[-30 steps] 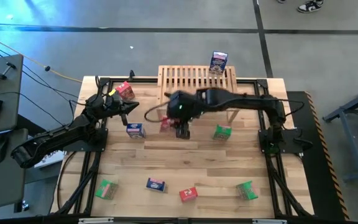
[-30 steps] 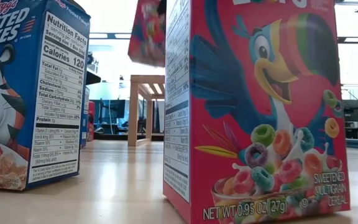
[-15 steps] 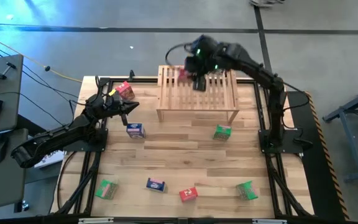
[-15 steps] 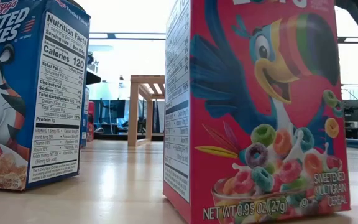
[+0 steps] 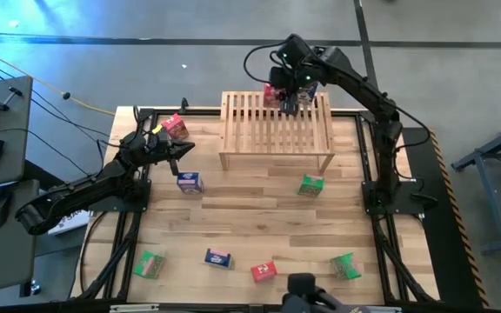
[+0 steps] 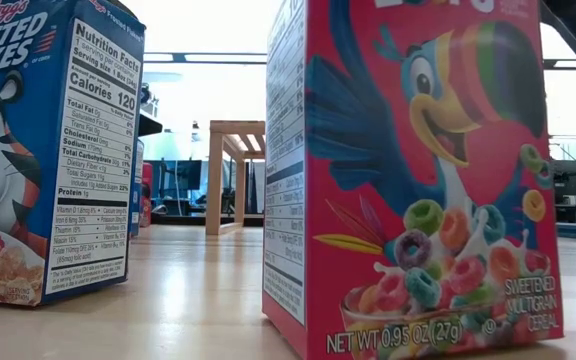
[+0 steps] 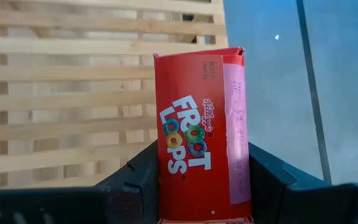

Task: Stack cereal on shelf
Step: Put the middle red cereal box on the shelf

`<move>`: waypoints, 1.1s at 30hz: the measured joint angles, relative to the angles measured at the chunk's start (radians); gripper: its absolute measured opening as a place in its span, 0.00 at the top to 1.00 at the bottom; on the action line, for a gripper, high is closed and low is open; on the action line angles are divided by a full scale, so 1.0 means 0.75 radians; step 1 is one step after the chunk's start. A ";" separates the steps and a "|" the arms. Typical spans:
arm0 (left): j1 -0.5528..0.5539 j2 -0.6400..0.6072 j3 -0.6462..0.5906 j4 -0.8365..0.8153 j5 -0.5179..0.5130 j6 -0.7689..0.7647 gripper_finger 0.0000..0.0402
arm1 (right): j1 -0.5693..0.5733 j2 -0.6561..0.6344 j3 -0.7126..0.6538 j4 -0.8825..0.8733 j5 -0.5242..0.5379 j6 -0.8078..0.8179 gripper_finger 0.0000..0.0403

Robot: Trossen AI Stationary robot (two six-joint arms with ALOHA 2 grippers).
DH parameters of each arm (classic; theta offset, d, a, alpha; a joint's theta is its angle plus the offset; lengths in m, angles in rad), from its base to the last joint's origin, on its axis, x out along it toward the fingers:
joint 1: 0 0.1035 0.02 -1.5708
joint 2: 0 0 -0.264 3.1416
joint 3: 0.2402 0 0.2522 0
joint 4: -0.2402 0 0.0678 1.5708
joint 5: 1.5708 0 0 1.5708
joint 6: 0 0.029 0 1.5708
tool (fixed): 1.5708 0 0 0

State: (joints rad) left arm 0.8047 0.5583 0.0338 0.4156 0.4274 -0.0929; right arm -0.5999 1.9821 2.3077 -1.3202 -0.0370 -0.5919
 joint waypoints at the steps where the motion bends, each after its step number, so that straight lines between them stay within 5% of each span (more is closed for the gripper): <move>1: 0.000 0.000 0.000 0.000 -0.001 0.000 0.99 | 0.000 0.006 0.000 -0.004 0.003 -0.013 0.62; 20: -0.001 0.000 0.000 0.000 -0.001 -0.010 0.99 | 0.009 0.034 0.000 0.021 0.191 -0.015 0.47; 33: 0.000 0.000 0.000 0.000 -0.001 -0.010 0.99 | 0.009 0.034 0.000 0.118 0.268 -0.039 0.46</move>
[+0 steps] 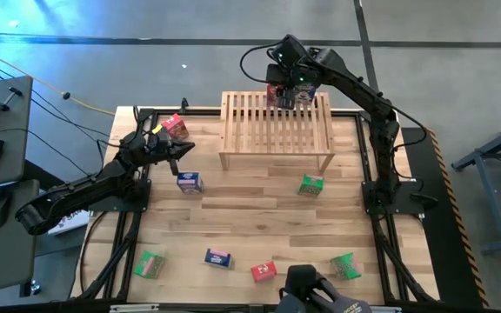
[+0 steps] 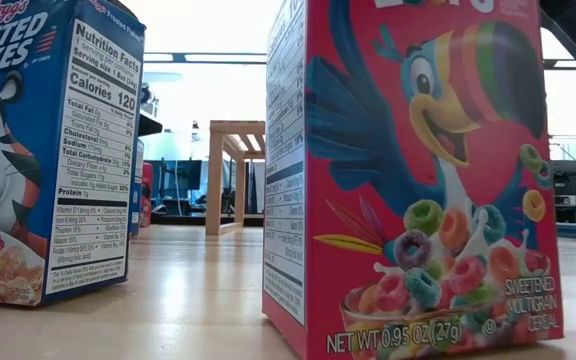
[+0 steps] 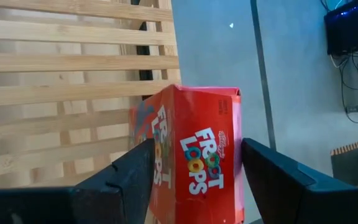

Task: Stack cereal on shelf
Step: Put the middle red cereal box on the shelf

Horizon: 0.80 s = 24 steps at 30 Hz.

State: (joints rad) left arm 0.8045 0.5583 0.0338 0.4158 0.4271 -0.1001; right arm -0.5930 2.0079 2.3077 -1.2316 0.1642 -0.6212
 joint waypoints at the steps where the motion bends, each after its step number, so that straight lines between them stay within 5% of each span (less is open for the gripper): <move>1: 0.000 0.000 0.000 0.000 0.000 -0.001 0.99 | 0.000 0.000 0.000 0.000 0.000 0.001 0.46; 19: 0.000 0.000 0.000 0.001 -0.010 -0.001 0.99 | 0.106 -0.204 0.001 0.028 0.138 0.030 0.47; 24: 0.000 0.000 0.000 -0.001 -0.010 -0.004 0.99 | 0.080 -0.287 0.001 -0.139 0.123 0.207 0.58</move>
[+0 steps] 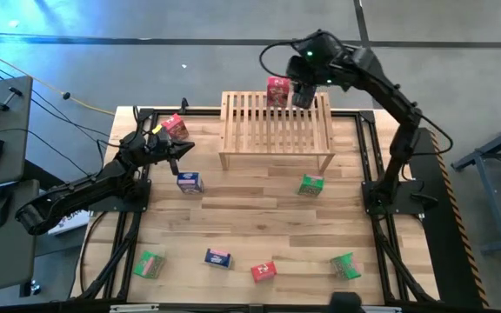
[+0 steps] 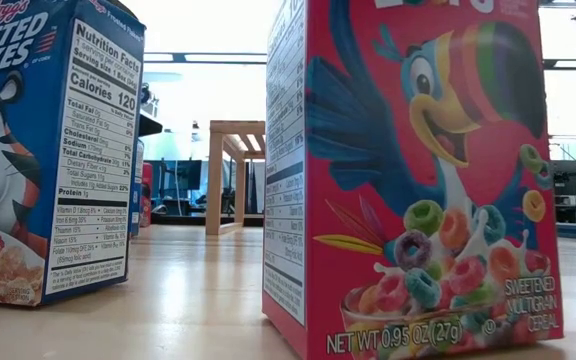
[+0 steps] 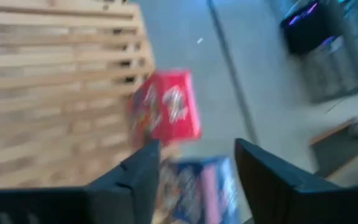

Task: Stack cereal on shelf
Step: Put the middle red cereal box on the shelf

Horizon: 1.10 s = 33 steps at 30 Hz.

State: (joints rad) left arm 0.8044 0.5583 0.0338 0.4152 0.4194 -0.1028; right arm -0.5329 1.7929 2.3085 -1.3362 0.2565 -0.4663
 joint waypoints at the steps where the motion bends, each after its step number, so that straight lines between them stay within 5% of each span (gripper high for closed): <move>1: 0.000 0.000 0.000 0.000 0.000 0.001 0.99 | -0.007 -0.009 0.000 -0.040 -0.029 0.040 0.62; 8: 0.000 0.000 0.000 -0.003 0.020 0.001 0.99 | 0.060 -0.001 0.001 -0.116 -0.252 0.202 0.98; 13: 0.000 0.000 0.000 -0.020 0.021 0.001 0.99 | 0.173 -0.030 -0.177 0.081 -0.194 0.281 0.96; 24: 0.000 0.000 0.000 -0.037 0.021 0.003 0.99 | 0.188 -0.303 -1.226 1.267 -0.031 0.373 1.00; 33: 0.000 0.000 0.000 -0.029 0.016 0.003 0.99 | 0.084 -0.296 -1.475 1.572 0.036 0.451 1.00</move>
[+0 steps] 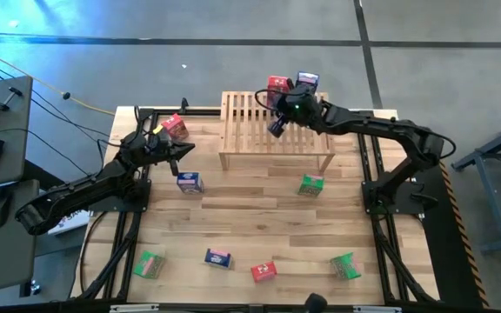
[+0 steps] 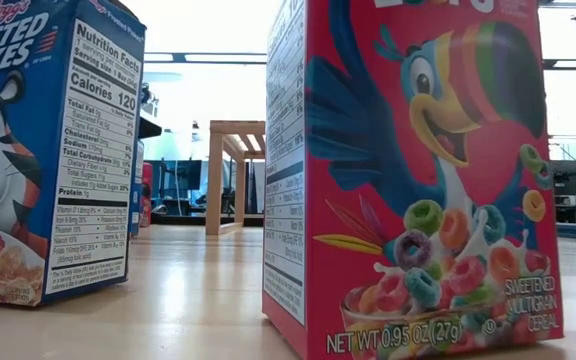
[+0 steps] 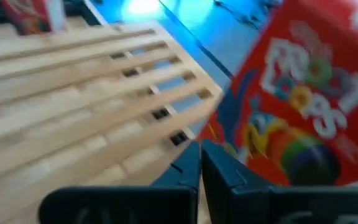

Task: Stack cereal on shelf
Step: Put the middle red cereal box on the shelf, then adjust the cereal boxes on the shelf

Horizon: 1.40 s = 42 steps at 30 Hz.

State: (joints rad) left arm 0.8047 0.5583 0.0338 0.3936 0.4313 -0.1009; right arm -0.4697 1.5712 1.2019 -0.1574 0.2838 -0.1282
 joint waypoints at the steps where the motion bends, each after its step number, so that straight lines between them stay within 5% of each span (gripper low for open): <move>1: 0.000 0.000 0.000 -0.001 -0.002 0.000 0.99 | -0.005 0.000 -0.004 0.013 0.004 0.004 1.00; 16: 0.000 0.000 0.000 -0.001 -0.009 0.001 0.99 | -0.032 0.000 -0.009 -0.002 0.112 0.055 1.00; 32: 0.000 0.000 0.000 -0.007 -0.009 0.001 0.99 | 0.032 -0.031 -0.009 -0.021 0.065 0.025 1.00; 38: 0.000 0.000 0.000 -0.007 -0.009 0.001 0.99 | 0.127 -0.190 -0.009 -0.211 0.029 0.021 1.00; 42: 0.000 0.000 0.000 -0.008 -0.008 0.001 0.99 | 0.141 -0.299 -0.009 -0.406 0.128 0.077 1.00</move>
State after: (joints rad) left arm 0.8047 0.5583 0.0338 0.3878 0.4249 -0.1005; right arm -0.3639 1.3469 1.1954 -0.4623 0.3801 -0.0705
